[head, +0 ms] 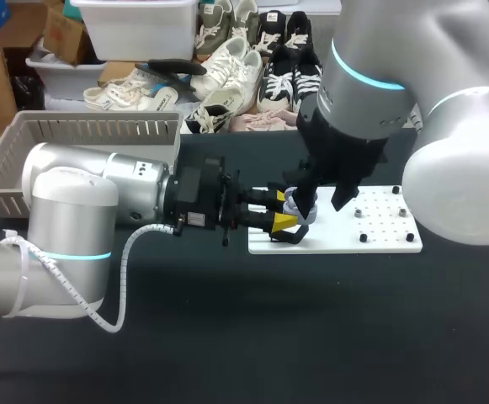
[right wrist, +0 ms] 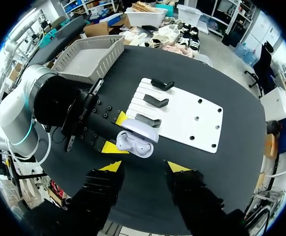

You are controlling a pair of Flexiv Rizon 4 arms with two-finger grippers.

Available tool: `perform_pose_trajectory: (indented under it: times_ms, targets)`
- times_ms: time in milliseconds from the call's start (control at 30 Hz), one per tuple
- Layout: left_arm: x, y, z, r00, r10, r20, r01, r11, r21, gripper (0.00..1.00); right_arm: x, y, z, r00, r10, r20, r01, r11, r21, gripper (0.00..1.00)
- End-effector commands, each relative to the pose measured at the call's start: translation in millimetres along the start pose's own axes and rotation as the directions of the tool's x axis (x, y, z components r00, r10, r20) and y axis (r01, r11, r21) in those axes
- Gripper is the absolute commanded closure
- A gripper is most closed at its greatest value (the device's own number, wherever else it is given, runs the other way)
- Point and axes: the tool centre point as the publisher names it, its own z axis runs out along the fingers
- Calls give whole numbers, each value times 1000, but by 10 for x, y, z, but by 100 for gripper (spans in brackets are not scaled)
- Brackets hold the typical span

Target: Pick up each earbud case from the left stands, insert the matching earbuds, close the lid, and place the case in the box.

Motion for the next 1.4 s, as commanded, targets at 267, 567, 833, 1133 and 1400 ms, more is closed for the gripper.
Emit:
perform_pose_trajectory:
  times_ms: [267, 567, 833, 1133, 1400]
  targets:
    - [2, -7, 4, 1000, 1, 1, -1, 1000, -4, 100, -59, -28, 56, 1000, 3, -14, -3, 1000, -5, 40]
    - [2, -7, 4, 1000, 1, 1, -1, 1000, -4, 100, -58, -45, 73, 1000, 8, -21, -8, 1000, -1, 40]
    - [2, -7, 4, 1000, 1, 1, -1, 1000, -4, 100, -66, -69, 91, 1000, 19, -25, -19, 1000, 3, 38]
    - [2, -7, 4, 1000, 1, 1, -1, 1000, -4, 100, -106, -64, 107, 999, 20, -27, -20, 1000, 8, 39]
    - [2, -7, 4, 1000, 1, 1, -1, 1000, -4, 100, -143, -43, 125, 1000, 12, -26, -12, 1000, 11, 39]
